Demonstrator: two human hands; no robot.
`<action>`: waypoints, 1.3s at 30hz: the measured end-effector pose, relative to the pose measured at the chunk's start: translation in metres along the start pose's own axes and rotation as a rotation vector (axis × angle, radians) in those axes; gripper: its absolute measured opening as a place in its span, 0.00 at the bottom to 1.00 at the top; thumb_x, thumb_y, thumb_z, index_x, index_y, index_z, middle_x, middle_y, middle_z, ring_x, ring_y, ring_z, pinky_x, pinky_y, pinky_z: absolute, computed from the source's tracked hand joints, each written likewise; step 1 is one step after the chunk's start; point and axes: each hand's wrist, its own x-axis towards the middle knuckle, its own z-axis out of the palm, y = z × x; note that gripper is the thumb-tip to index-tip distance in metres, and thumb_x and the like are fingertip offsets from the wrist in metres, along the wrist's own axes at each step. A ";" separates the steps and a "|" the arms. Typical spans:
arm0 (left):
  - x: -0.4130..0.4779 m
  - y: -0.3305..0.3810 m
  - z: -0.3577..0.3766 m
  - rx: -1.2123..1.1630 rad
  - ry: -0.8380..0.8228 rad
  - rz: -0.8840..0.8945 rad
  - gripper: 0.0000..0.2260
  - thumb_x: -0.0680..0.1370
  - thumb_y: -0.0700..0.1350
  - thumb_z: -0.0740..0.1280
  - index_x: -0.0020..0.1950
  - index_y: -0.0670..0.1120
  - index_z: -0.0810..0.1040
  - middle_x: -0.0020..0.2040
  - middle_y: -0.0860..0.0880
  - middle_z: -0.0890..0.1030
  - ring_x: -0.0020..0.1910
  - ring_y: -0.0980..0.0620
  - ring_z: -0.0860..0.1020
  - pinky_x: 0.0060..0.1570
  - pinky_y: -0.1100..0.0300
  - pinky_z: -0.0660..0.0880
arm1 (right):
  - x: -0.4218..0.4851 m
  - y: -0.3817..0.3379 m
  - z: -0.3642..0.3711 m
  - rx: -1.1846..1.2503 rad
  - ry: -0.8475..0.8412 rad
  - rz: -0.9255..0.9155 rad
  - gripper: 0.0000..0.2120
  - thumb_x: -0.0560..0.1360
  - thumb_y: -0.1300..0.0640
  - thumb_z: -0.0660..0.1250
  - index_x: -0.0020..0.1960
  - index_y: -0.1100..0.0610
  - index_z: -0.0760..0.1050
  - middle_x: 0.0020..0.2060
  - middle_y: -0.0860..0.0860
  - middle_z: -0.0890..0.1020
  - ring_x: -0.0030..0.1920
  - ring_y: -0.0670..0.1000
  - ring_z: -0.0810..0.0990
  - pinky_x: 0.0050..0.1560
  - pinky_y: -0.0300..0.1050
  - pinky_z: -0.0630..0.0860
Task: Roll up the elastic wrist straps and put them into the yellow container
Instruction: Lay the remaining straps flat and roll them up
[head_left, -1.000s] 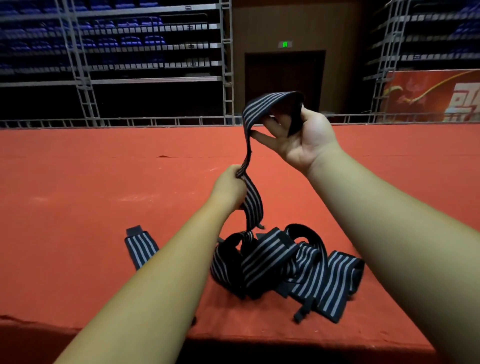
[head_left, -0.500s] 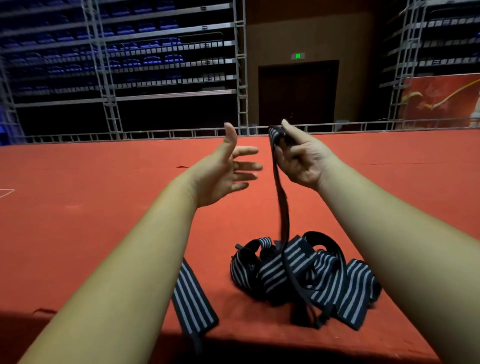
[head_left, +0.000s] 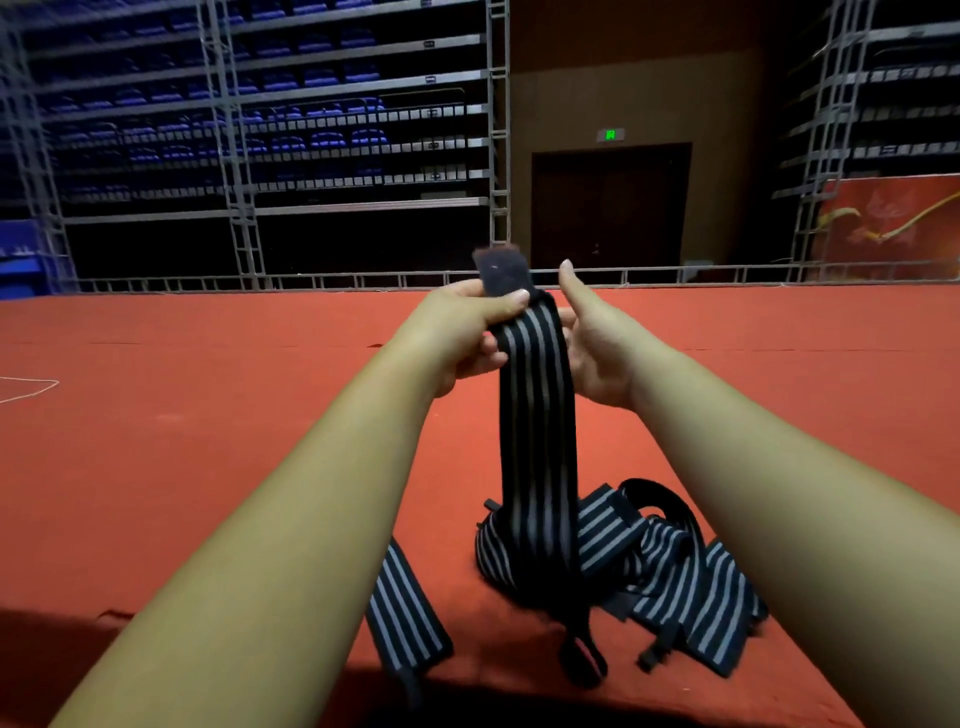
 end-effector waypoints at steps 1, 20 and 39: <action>0.001 0.001 -0.001 -0.082 0.063 -0.031 0.08 0.83 0.46 0.74 0.62 0.48 0.84 0.43 0.50 0.84 0.28 0.58 0.78 0.30 0.61 0.81 | -0.003 0.006 0.004 -0.039 -0.039 0.040 0.44 0.80 0.22 0.55 0.66 0.61 0.83 0.57 0.61 0.86 0.53 0.61 0.86 0.57 0.55 0.81; 0.003 -0.080 -0.065 -0.118 0.224 -0.616 0.16 0.83 0.58 0.70 0.41 0.49 0.76 0.31 0.54 0.69 0.25 0.57 0.63 0.22 0.67 0.62 | 0.011 0.069 0.058 -0.147 -0.103 0.136 0.12 0.87 0.58 0.65 0.66 0.47 0.83 0.45 0.53 0.88 0.35 0.50 0.83 0.37 0.44 0.76; -0.001 -0.089 -0.120 -0.290 0.264 -0.688 0.07 0.88 0.48 0.66 0.55 0.49 0.83 0.39 0.56 0.87 0.19 0.62 0.67 0.18 0.72 0.66 | 0.019 0.109 0.042 -0.384 -0.234 0.446 0.14 0.83 0.46 0.72 0.60 0.56 0.81 0.39 0.55 0.86 0.36 0.54 0.85 0.45 0.51 0.82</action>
